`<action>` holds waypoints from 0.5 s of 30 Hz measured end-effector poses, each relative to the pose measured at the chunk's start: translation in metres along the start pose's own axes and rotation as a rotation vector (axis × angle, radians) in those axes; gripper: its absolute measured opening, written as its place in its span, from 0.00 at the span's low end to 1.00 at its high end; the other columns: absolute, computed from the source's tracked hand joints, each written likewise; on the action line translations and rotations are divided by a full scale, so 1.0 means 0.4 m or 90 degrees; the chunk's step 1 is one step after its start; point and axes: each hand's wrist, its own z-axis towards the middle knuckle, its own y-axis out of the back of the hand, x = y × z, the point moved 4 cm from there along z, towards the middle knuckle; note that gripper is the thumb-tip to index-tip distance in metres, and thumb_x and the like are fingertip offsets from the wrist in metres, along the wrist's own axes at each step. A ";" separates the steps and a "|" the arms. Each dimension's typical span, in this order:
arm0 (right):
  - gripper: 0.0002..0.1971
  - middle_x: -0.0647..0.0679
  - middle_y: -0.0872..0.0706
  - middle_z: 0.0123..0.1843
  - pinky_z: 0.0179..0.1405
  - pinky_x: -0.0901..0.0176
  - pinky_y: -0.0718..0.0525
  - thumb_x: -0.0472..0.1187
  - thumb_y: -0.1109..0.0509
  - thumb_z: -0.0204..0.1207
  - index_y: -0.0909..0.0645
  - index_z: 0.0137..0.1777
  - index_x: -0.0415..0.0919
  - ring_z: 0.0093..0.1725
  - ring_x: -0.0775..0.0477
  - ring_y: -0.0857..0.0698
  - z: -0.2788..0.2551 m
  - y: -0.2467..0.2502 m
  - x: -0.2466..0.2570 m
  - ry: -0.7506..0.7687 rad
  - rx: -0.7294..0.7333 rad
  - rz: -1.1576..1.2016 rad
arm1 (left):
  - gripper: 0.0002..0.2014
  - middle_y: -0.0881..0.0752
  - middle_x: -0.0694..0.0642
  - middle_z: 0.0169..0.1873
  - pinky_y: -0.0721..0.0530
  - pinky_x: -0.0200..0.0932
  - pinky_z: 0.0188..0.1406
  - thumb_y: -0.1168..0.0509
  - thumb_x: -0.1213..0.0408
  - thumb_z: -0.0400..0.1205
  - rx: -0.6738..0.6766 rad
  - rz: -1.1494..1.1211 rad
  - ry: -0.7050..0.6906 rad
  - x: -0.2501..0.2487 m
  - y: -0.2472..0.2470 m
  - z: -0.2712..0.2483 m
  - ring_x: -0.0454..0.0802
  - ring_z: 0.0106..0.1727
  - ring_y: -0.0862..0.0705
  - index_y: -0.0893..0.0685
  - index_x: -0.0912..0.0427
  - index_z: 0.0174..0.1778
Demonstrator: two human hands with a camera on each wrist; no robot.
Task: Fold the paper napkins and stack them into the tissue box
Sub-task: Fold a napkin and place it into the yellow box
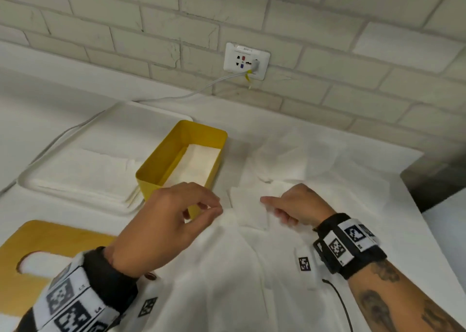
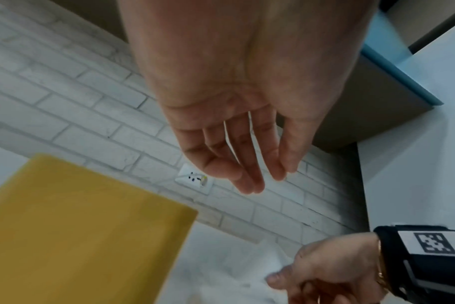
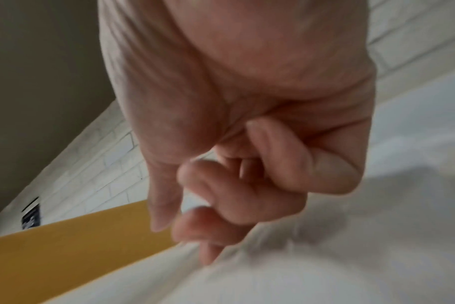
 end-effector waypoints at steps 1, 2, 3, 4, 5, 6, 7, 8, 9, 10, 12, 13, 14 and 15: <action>0.22 0.48 0.16 0.24 0.20 0.70 0.26 0.58 0.19 0.72 0.13 0.35 0.37 0.19 0.56 0.23 -0.013 -0.018 -0.011 -0.006 0.007 0.037 | 0.06 0.09 0.35 0.48 0.22 0.23 0.37 0.29 0.46 0.84 0.022 -0.010 0.004 -0.001 -0.019 -0.010 0.36 0.48 0.12 0.10 0.42 0.46; 0.21 0.50 0.18 0.22 0.20 0.70 0.28 0.56 0.19 0.72 0.15 0.33 0.38 0.18 0.57 0.25 -0.022 -0.034 -0.014 0.002 0.013 0.053 | 0.09 0.09 0.35 0.48 0.21 0.25 0.38 0.31 0.44 0.84 0.044 -0.019 0.012 0.001 -0.038 -0.020 0.37 0.48 0.12 0.10 0.42 0.46; 0.21 0.51 0.20 0.21 0.23 0.69 0.27 0.54 0.18 0.73 0.17 0.31 0.37 0.18 0.57 0.25 -0.028 -0.047 -0.011 0.023 0.011 0.064 | 0.10 0.09 0.36 0.48 0.20 0.27 0.38 0.31 0.44 0.83 0.061 -0.027 0.023 0.006 -0.056 -0.029 0.37 0.48 0.12 0.09 0.43 0.46; 0.20 0.51 0.20 0.22 0.29 0.67 0.25 0.50 0.18 0.73 0.18 0.30 0.37 0.21 0.56 0.24 -0.031 -0.058 -0.006 0.048 0.001 0.074 | 0.10 0.09 0.36 0.47 0.19 0.28 0.38 0.30 0.45 0.82 0.073 -0.035 0.038 0.012 -0.071 -0.035 0.37 0.48 0.12 0.08 0.45 0.45; 0.17 0.52 0.19 0.25 0.35 0.65 0.23 0.47 0.18 0.72 0.17 0.31 0.36 0.25 0.55 0.22 -0.031 -0.064 -0.002 0.066 -0.014 0.096 | 0.08 0.09 0.37 0.47 0.18 0.30 0.38 0.29 0.48 0.81 0.083 -0.042 0.055 0.018 -0.085 -0.042 0.37 0.48 0.12 0.07 0.46 0.45; 0.14 0.53 0.17 0.28 0.37 0.64 0.23 0.45 0.17 0.72 0.15 0.33 0.37 0.28 0.55 0.20 -0.035 -0.066 0.002 0.080 -0.029 0.124 | 0.06 0.09 0.37 0.46 0.17 0.31 0.38 0.27 0.52 0.81 0.093 -0.048 0.073 0.023 -0.096 -0.048 0.37 0.48 0.12 0.07 0.47 0.45; 0.11 0.55 0.16 0.30 0.37 0.66 0.23 0.43 0.17 0.72 0.14 0.35 0.39 0.29 0.58 0.19 -0.040 -0.064 0.006 0.097 -0.041 0.146 | 0.04 0.09 0.37 0.46 0.17 0.32 0.38 0.26 0.55 0.81 0.104 -0.051 0.090 0.025 -0.105 -0.053 0.38 0.48 0.12 0.07 0.47 0.45; 0.09 0.56 0.16 0.31 0.34 0.68 0.24 0.42 0.17 0.72 0.13 0.36 0.41 0.29 0.60 0.20 -0.055 -0.058 0.015 0.117 -0.047 0.153 | 0.02 0.09 0.36 0.46 0.17 0.32 0.39 0.25 0.56 0.82 0.112 -0.055 0.105 0.026 -0.111 -0.055 0.38 0.48 0.12 0.07 0.47 0.45; 0.08 0.56 0.16 0.32 0.34 0.68 0.24 0.41 0.18 0.73 0.14 0.36 0.42 0.29 0.60 0.19 -0.070 -0.049 0.022 0.143 -0.055 0.154 | 0.02 0.09 0.35 0.46 0.17 0.32 0.39 0.25 0.57 0.82 0.115 -0.062 0.117 0.024 -0.115 -0.056 0.39 0.48 0.12 0.07 0.47 0.45; 0.08 0.56 0.15 0.33 0.36 0.65 0.21 0.40 0.19 0.73 0.14 0.35 0.43 0.31 0.59 0.18 -0.087 -0.036 0.028 0.169 -0.063 0.152 | 0.01 0.09 0.35 0.45 0.18 0.31 0.39 0.25 0.58 0.81 0.112 -0.068 0.125 0.021 -0.117 -0.054 0.39 0.49 0.12 0.07 0.46 0.45; 0.09 0.54 0.13 0.36 0.41 0.55 0.15 0.38 0.21 0.74 0.17 0.35 0.42 0.35 0.53 0.14 -0.129 -0.002 0.042 0.220 -0.080 0.166 | 0.04 0.10 0.34 0.46 0.17 0.31 0.40 0.23 0.57 0.80 0.083 -0.083 0.126 0.014 -0.121 -0.046 0.38 0.50 0.12 0.09 0.44 0.48; 0.08 0.50 0.13 0.36 0.41 0.51 0.14 0.36 0.22 0.74 0.18 0.36 0.41 0.35 0.50 0.14 -0.152 0.017 0.050 0.238 -0.089 0.193 | 0.08 0.10 0.34 0.48 0.16 0.33 0.42 0.22 0.55 0.78 0.065 -0.092 0.120 0.011 -0.125 -0.040 0.38 0.52 0.12 0.10 0.43 0.52; 0.08 0.45 0.13 0.36 0.40 0.51 0.13 0.33 0.23 0.74 0.19 0.36 0.40 0.36 0.47 0.15 -0.169 0.033 0.057 0.251 -0.096 0.236 | 0.15 0.11 0.33 0.52 0.14 0.34 0.45 0.21 0.50 0.75 0.049 -0.098 0.114 0.009 -0.131 -0.033 0.37 0.56 0.13 0.12 0.41 0.57; 0.08 0.40 0.13 0.36 0.38 0.52 0.12 0.30 0.24 0.75 0.20 0.37 0.38 0.36 0.45 0.14 -0.190 0.049 0.064 0.260 -0.105 0.288 | 0.25 0.13 0.31 0.58 0.14 0.34 0.50 0.21 0.45 0.72 0.044 -0.102 0.108 -0.001 -0.142 -0.026 0.35 0.60 0.15 0.16 0.41 0.65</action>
